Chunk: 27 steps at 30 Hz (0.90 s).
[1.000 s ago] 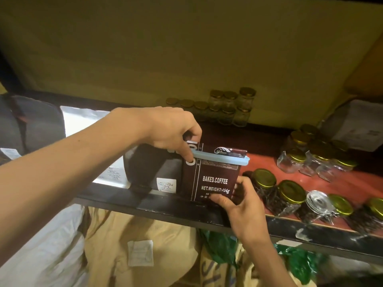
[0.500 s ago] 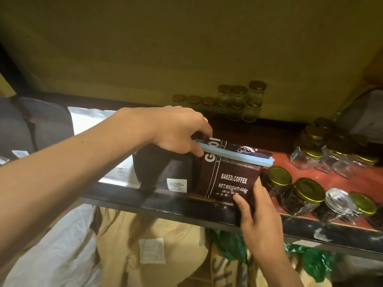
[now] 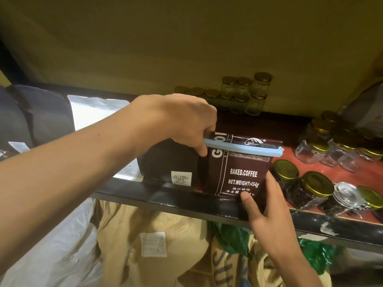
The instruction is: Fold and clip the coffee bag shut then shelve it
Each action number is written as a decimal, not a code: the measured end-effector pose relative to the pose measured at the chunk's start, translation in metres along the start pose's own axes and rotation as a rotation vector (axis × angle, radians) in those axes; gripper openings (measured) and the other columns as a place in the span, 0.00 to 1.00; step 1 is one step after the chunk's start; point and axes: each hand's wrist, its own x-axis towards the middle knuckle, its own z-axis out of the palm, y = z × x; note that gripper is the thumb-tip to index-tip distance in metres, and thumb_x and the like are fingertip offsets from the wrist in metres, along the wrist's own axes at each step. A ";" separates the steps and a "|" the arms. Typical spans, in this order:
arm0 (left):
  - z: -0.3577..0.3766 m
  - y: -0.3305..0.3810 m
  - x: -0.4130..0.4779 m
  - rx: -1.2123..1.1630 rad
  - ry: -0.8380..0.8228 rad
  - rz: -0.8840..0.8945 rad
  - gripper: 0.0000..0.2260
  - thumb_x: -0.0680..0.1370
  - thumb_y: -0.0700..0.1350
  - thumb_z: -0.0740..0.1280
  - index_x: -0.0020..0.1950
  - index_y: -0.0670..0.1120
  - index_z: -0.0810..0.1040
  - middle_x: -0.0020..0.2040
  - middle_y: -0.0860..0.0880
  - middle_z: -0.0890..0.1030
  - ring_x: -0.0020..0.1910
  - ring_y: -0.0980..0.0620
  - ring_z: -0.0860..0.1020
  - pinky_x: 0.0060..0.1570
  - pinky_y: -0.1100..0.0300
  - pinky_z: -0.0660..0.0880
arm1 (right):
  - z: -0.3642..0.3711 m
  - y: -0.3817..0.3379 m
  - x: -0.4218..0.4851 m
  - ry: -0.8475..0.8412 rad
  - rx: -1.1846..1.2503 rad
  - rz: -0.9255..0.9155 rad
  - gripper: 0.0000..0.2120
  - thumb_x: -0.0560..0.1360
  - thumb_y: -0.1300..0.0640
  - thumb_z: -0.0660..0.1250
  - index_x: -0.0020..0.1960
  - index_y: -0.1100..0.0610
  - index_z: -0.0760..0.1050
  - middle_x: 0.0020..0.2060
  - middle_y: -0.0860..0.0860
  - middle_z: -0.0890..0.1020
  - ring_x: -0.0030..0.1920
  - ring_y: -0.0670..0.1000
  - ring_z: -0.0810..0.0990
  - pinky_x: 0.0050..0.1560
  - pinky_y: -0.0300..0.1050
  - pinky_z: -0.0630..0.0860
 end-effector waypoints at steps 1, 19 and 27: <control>0.000 -0.002 -0.002 -0.041 0.010 0.017 0.15 0.73 0.63 0.70 0.40 0.52 0.77 0.49 0.50 0.81 0.45 0.49 0.79 0.43 0.51 0.78 | -0.001 0.001 0.001 -0.009 0.015 0.005 0.31 0.78 0.54 0.67 0.76 0.43 0.58 0.65 0.38 0.69 0.67 0.43 0.68 0.67 0.50 0.67; 0.016 -0.005 -0.008 -0.156 0.256 0.065 0.16 0.76 0.62 0.66 0.51 0.51 0.81 0.50 0.55 0.77 0.50 0.49 0.77 0.50 0.50 0.74 | -0.004 0.006 0.006 -0.041 0.109 0.114 0.26 0.79 0.60 0.66 0.74 0.45 0.63 0.67 0.46 0.75 0.68 0.49 0.73 0.69 0.59 0.70; 0.016 -0.006 -0.028 0.102 0.358 0.096 0.34 0.74 0.62 0.68 0.77 0.55 0.60 0.69 0.47 0.71 0.64 0.44 0.71 0.62 0.50 0.65 | -0.017 -0.029 -0.005 -0.113 0.241 0.288 0.35 0.77 0.65 0.68 0.78 0.46 0.57 0.69 0.48 0.74 0.69 0.49 0.72 0.72 0.60 0.67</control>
